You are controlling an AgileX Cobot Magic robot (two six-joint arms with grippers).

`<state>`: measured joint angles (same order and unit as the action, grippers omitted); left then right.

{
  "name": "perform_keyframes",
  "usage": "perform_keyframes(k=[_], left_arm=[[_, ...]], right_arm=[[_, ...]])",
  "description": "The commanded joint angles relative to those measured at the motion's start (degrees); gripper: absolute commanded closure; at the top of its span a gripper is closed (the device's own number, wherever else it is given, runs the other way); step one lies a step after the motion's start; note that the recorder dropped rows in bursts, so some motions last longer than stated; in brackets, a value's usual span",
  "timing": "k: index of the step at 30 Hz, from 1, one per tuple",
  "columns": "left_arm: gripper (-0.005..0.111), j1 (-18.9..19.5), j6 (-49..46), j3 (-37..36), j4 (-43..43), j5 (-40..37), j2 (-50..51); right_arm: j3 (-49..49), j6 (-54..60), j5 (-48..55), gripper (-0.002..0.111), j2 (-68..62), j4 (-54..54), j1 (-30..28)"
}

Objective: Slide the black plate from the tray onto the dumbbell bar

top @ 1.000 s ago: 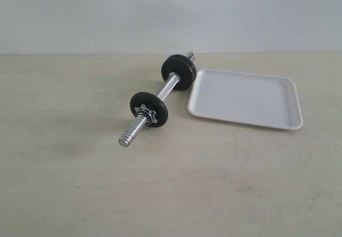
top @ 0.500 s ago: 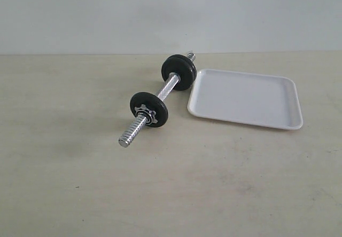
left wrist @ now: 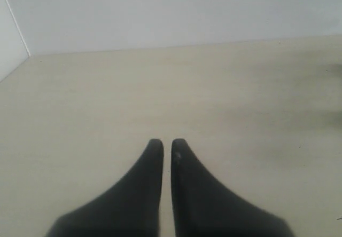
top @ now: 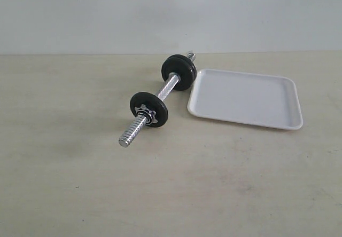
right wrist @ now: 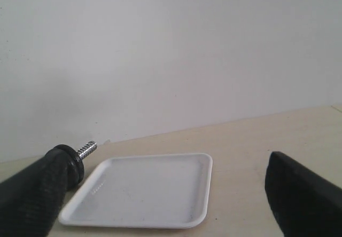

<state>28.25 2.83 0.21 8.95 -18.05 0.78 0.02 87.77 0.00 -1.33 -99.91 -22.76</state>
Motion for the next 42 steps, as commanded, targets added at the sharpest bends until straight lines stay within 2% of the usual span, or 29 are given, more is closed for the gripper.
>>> perform_keyframes(k=[1,11,16,18,20,22,24,25,42], left_arm=[[0.103,-0.3,-0.1,-0.2,0.1,0.0,-0.4],[0.103,-0.3,-0.1,-0.2,0.1,0.0,-0.4],[0.103,-0.3,-0.1,-0.2,0.1,0.0,-0.4],[0.103,-0.3,-0.1,-0.2,0.1,0.0,-0.4],[0.103,-0.3,-0.1,-0.2,0.1,0.0,-0.4],[0.103,-0.3,-0.1,-0.2,0.1,0.0,-0.4],[0.103,-0.3,-0.1,-0.2,0.1,0.0,-0.4],[0.103,-0.3,-0.1,-0.2,0.1,0.0,-0.4],[0.103,-0.3,-0.1,-0.2,0.1,0.0,-0.4]], right_arm=[[0.0,0.0,0.0,0.019,0.2,0.0,0.0],[0.0,0.8,-9.5,0.019,0.2,0.0,0.0],[0.0,1.0,-5.5,0.019,0.2,0.0,0.0],[0.0,3.2,-0.9,0.021,0.2,0.0,0.0],[0.0,8.3,4.0,0.038,0.2,0.0,0.0],[0.0,13.6,8.6,0.063,0.2,0.0,0.0],[0.0,15.7,11.1,0.101,0.2,0.4,0.0],[0.0,15.3,11.3,0.107,0.2,1.1,0.0],[0.0,13.3,5.3,0.107,0.2,1.6,0.0]])
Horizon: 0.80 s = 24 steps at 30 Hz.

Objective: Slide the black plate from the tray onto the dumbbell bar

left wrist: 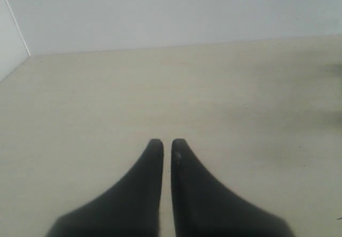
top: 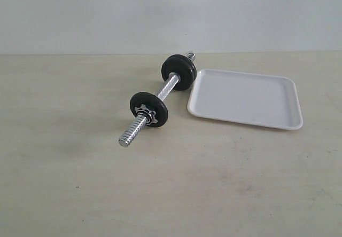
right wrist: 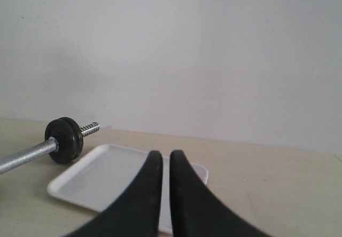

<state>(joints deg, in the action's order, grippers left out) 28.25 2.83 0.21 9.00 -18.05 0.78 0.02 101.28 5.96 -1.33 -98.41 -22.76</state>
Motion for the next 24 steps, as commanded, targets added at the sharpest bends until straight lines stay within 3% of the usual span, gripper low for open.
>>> perform_keyframes(k=[1,7,9,14,16,24], left_arm=[[0.103,-0.3,-0.1,-0.2,0.1,0.0,-0.4],[0.103,-0.3,-0.1,-0.2,0.1,0.0,-0.4],[0.103,-0.3,-0.1,-0.2,0.1,0.0,-0.4],[0.103,-0.3,-0.1,-0.2,0.1,0.0,-0.4],[0.103,-0.3,-0.1,-0.2,0.1,0.0,-0.4],[0.103,-0.3,-0.1,-0.2,0.1,0.0,-0.4]], right_arm=[[0.0,-0.2,-1.2,0.107,0.2,0.2,0.0],[0.0,-4.2,-1.8,0.107,0.2,4.4,0.0],[0.0,-14.9,-1.5,0.107,0.2,15.7,0.0],[0.0,-55.0,-0.2,0.107,0.2,53.7,0.0],[0.0,-62.2,1.2,0.107,0.2,61.1,0.0],[0.0,-66.0,8.2,0.107,0.2,69.1,0.0]])
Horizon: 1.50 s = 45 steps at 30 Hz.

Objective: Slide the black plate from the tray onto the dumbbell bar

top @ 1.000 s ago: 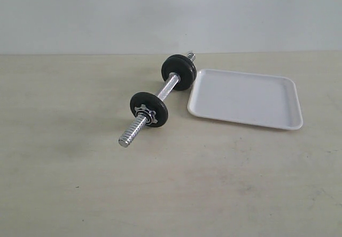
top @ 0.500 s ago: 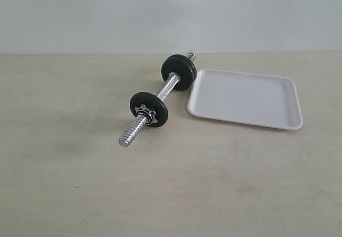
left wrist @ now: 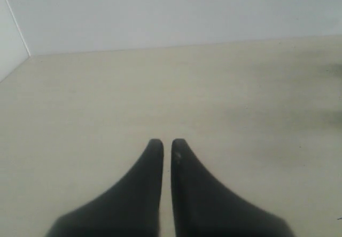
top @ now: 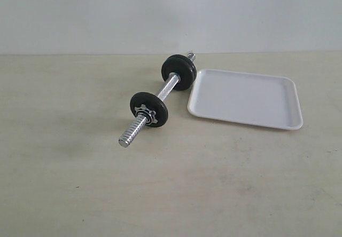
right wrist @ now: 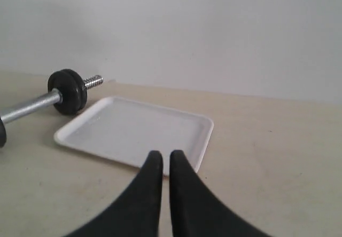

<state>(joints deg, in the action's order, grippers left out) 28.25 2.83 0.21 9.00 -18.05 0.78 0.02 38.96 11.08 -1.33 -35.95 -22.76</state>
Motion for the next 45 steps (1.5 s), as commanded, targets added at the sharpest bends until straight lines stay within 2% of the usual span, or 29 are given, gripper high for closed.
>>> perform_keyframes(k=[1,2,4,5,7,8,12,16,19,45], left_arm=[[0.103,-0.3,-0.1,-0.2,0.1,0.0,-0.4],[0.103,-0.3,-0.1,-0.2,0.1,0.0,-0.4],[0.103,-0.3,-0.1,-0.2,0.1,0.0,-0.4],[0.103,-0.3,-0.1,-0.2,0.1,0.0,-0.4],[0.103,-0.3,-0.1,-0.2,0.1,0.0,-0.4],[0.103,-0.3,-0.1,-0.2,0.1,0.0,-0.4],[0.103,-0.3,-0.1,-0.2,0.1,0.0,-0.4],[0.103,-0.3,-0.1,-0.2,0.1,0.0,-0.4],[0.103,-0.3,-0.1,-0.2,0.1,0.0,-0.4],[0.103,-0.3,-0.1,-0.2,0.1,0.0,-0.4]], right_arm=[[0.0,-10.5,4.2,0.107,0.2,14.1,0.0],[0.0,-17.7,5.2,0.107,0.2,21.0,0.0],[0.0,-40.2,7.6,0.107,0.2,39.6,0.0],[0.0,-50.2,7.6,0.107,0.2,45.7,0.0],[0.0,-61.9,7.8,0.107,0.2,56.0,0.0],[0.0,-63.1,7.8,0.107,0.2,57.8,0.0],[0.0,-59.2,7.8,0.107,0.2,55.9,0.0],[0.0,-41.6,7.8,0.107,0.2,44.1,0.0],[0.0,-34.0,7.7,0.107,0.2,37.1,0.0],[0.0,-33.0,7.6,0.107,0.2,35.0,0.0]])
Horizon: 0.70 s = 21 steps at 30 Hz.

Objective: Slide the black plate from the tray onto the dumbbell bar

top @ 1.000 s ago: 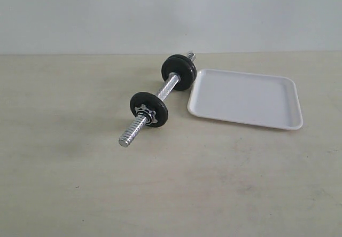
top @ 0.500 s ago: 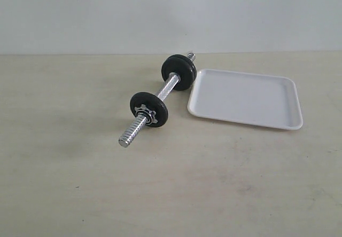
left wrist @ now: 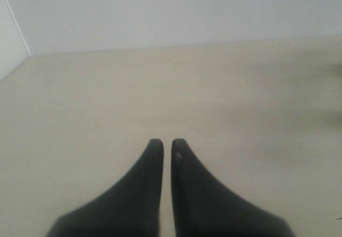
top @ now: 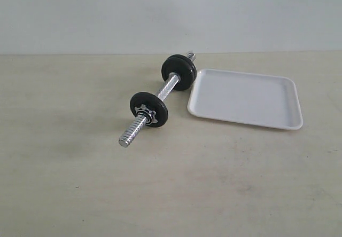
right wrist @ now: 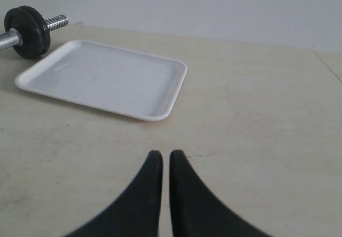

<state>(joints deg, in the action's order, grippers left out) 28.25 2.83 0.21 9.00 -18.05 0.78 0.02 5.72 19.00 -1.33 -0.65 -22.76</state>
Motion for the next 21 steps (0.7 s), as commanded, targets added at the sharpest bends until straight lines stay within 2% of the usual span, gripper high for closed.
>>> perform_keyframes(k=[1,21], left_arm=[[0.103,-0.3,-0.1,-0.2,0.1,0.0,-0.4],[0.103,-0.3,-0.1,-0.2,0.1,0.4,-0.4]], right_arm=[[0.0,0.3,-0.4,0.107,0.2,-0.3,0.0],[0.0,0.2,-0.3,0.107,0.2,-0.3,0.0]])
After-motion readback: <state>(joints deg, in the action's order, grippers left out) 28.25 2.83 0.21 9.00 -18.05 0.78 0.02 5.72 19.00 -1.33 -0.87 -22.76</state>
